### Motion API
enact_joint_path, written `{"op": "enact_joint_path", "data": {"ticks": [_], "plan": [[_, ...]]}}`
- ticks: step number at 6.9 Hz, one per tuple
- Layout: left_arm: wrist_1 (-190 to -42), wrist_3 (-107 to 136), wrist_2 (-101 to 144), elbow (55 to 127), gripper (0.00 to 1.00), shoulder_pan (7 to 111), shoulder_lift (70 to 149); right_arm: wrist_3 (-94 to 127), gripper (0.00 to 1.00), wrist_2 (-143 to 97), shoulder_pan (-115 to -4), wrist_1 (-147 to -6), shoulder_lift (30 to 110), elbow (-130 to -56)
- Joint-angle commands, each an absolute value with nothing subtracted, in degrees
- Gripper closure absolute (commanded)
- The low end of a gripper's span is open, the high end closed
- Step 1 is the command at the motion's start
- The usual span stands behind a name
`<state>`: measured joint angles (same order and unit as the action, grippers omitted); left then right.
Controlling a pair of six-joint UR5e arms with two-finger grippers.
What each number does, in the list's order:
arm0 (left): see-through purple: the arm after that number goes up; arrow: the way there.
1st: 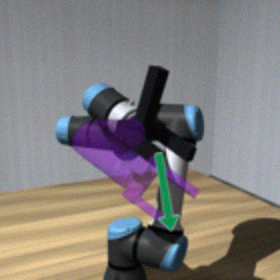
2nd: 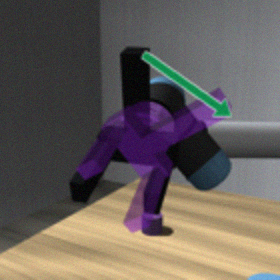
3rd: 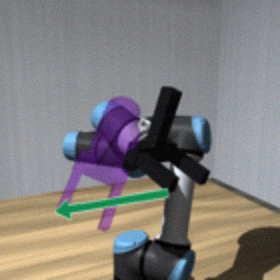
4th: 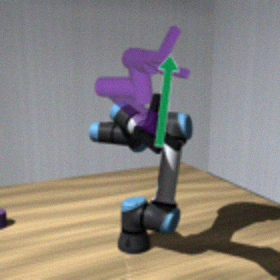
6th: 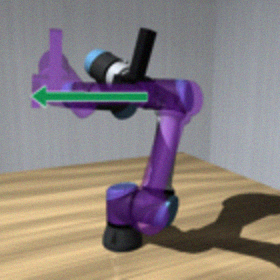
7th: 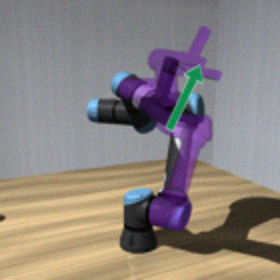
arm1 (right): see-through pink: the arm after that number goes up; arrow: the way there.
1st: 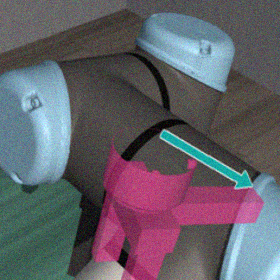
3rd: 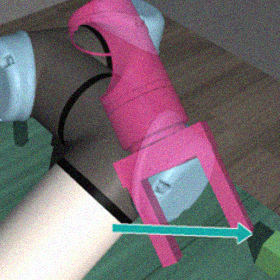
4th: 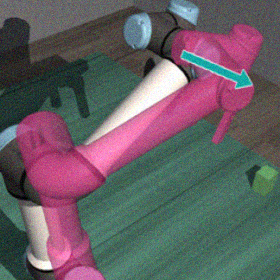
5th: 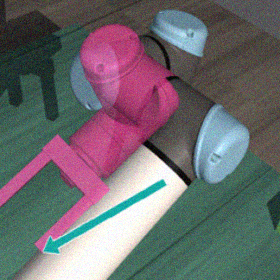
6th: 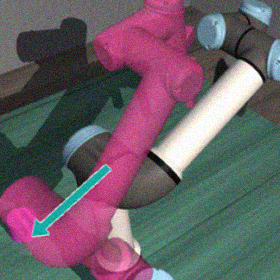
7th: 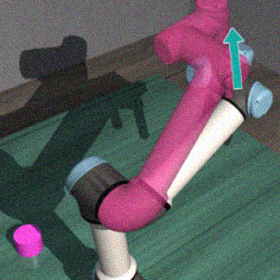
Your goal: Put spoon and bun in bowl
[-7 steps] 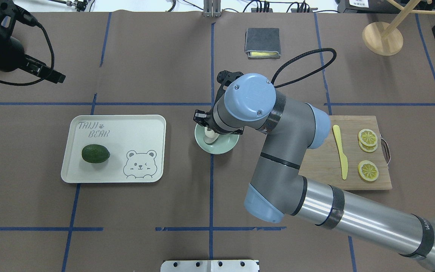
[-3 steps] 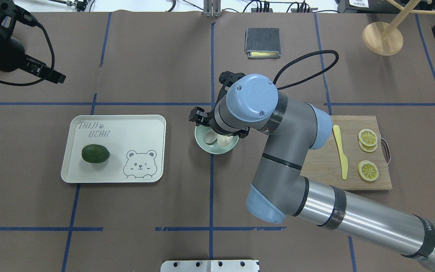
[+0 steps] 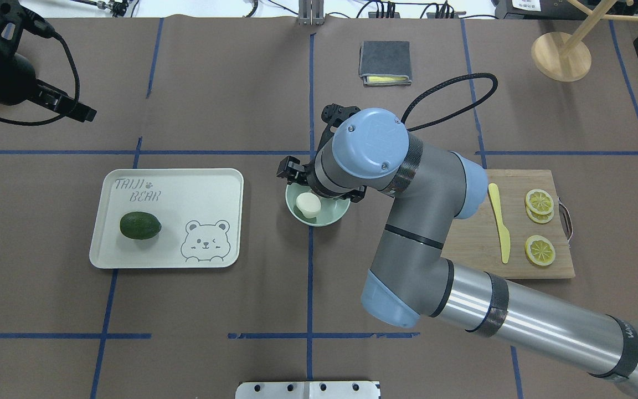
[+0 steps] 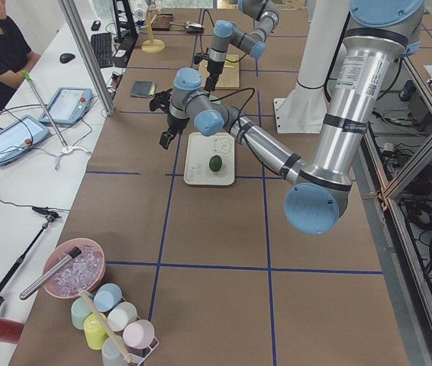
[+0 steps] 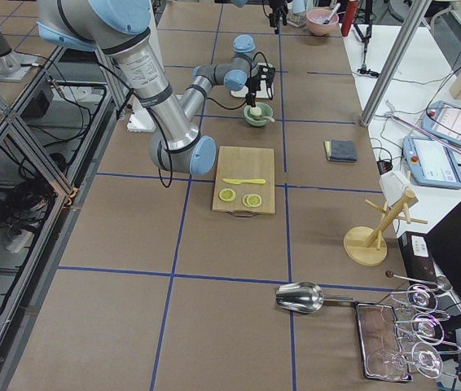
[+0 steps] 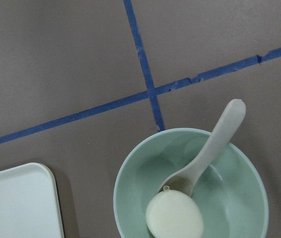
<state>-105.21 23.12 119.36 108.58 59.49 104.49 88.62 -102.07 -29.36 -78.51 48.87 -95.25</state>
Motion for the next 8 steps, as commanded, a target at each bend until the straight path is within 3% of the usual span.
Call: {"op": "enact_joint_path", "data": {"ticks": [1,4,8], "plan": [[-105.6,21.3,119.4,108.3,0.01,59.5,101.6,87.5,0.00,-107.4,-33.2,-78.7,58.2,-104.2],[-104.9,6.3,119.6,106.4,0.01,66.3,98.6,66.7,0.00,-120.6,-49.1,-78.7,76.5,-111.8],[-104.0,-10.6,133.0,96.6,0.01,82.2,97.9,25.2,0.00,-131.8,-71.5,-85.5,92.4,-111.2]]}}
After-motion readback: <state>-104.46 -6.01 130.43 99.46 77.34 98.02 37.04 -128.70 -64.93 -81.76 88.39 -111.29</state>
